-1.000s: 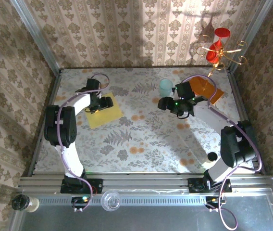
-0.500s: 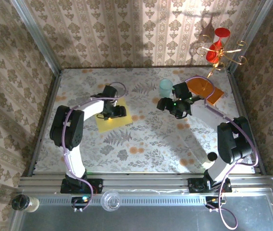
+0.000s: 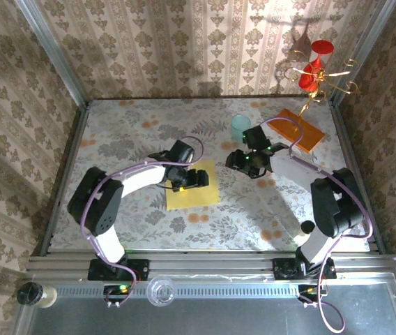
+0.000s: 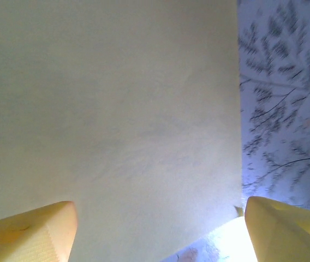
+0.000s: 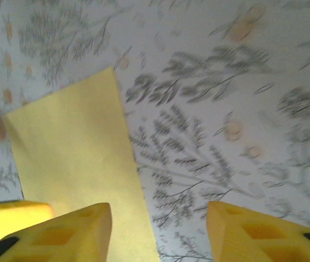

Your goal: Fold a paper plane with a square sheet of paper (pick it up from the middle)

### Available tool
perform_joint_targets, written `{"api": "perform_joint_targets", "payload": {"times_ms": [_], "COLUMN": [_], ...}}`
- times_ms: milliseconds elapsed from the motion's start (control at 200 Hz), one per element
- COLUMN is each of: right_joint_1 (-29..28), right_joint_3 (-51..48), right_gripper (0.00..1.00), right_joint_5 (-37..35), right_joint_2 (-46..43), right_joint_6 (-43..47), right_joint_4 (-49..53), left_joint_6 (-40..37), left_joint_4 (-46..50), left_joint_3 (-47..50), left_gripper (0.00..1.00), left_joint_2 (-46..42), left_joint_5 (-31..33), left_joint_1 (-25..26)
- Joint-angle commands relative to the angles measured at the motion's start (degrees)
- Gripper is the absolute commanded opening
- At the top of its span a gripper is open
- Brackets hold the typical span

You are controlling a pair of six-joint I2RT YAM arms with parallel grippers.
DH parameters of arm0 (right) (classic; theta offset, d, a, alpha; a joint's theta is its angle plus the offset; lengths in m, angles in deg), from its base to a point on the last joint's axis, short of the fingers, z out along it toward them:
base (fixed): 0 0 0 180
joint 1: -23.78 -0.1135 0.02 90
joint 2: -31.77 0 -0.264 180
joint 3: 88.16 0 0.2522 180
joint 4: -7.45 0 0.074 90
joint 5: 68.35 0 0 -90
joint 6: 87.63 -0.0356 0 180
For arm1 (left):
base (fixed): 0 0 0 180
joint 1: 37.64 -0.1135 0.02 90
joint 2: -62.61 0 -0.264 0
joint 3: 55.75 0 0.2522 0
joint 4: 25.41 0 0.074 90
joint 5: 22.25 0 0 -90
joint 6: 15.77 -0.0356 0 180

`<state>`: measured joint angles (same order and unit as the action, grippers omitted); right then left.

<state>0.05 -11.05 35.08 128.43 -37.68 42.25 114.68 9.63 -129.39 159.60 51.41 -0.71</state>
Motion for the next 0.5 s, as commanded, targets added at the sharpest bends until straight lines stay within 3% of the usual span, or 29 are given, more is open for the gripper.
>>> {"api": "perform_joint_targets", "payload": {"times_ms": [0, 180, 495], "right_joint_1": [-4.96, -8.52, -9.06], "right_joint_3": [3.69, 11.61, 18.94], "right_gripper": [0.45, 0.40, 0.47], "right_joint_5": [2.67, 1.58, -5.51], "right_joint_2": [4.95, 13.93, 22.61], "right_joint_6": [1.00, 0.17, -2.41], "right_joint_4": [0.75, 2.36, 5.81], "left_joint_6": [3.57, 1.39, -4.56], "left_joint_4": [-0.79, 1.49, 4.33], "left_joint_3": [3.38, 7.74, 6.22], "left_gripper": [0.83, 0.87, 0.95], "left_joint_2": [-7.21, -12.19, -11.64], "left_joint_5": [0.41, 1.35, 1.73], "left_joint_1": [-4.02, -9.23, -9.77]}}
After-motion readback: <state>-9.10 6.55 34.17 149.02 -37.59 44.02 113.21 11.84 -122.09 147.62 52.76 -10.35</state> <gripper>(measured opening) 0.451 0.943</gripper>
